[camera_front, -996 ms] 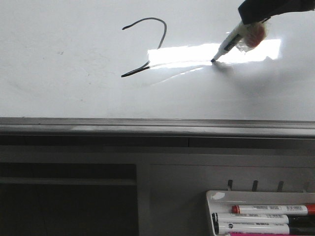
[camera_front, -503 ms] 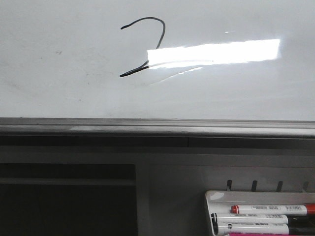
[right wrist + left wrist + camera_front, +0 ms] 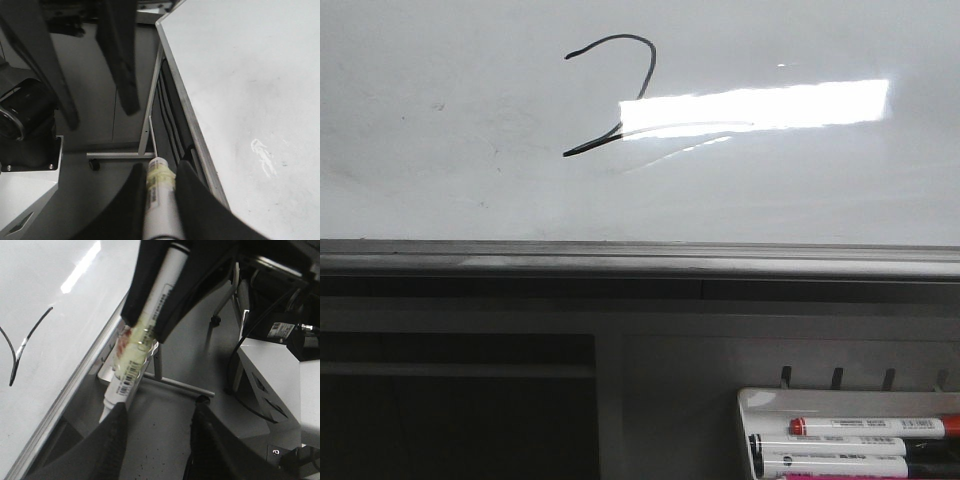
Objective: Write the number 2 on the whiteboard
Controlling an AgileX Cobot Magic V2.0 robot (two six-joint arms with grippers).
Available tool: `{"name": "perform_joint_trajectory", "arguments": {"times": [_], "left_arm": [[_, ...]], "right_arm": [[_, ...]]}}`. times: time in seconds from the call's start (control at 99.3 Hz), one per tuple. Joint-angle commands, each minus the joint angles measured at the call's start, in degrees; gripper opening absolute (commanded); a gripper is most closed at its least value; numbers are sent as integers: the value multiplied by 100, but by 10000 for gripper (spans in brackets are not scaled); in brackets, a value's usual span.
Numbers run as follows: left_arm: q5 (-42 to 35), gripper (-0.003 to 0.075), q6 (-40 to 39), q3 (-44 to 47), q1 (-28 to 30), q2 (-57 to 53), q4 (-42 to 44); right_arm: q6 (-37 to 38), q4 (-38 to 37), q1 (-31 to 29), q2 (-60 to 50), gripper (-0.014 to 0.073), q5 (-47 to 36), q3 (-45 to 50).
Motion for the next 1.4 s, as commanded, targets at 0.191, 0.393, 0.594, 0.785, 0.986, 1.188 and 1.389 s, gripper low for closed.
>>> {"name": "perform_joint_trajectory", "arguments": {"times": [0.191, 0.393, 0.594, 0.785, 0.986, 1.188, 1.389], "left_arm": [[-23, 283, 420, -418, -53, 694, -580], [332, 237, 420, -430, -53, 919, -592], [364, 167, 487, -430, -53, 1018, -697], [185, 45, 573, -430, -53, 1018, -733], [-48, -20, 593, -430, -53, 1023, -748], [-327, -20, 593, -342, -53, 1023, -748], [-1491, -20, 226, 39, 107, 741, -748]], "right_arm": [[-98, 103, 402, -64, -67, -335, -201], [-98, 103, 420, -64, -67, -400, -201], [-98, 103, 420, -64, -67, -438, -201], [-98, 124, 420, -64, -68, -438, -201], [-98, 271, 420, -64, -46, -438, -201], [-98, 271, 406, -123, 416, -846, -201], [216, 280, -185, -844, 509, -1653, -201]]}}
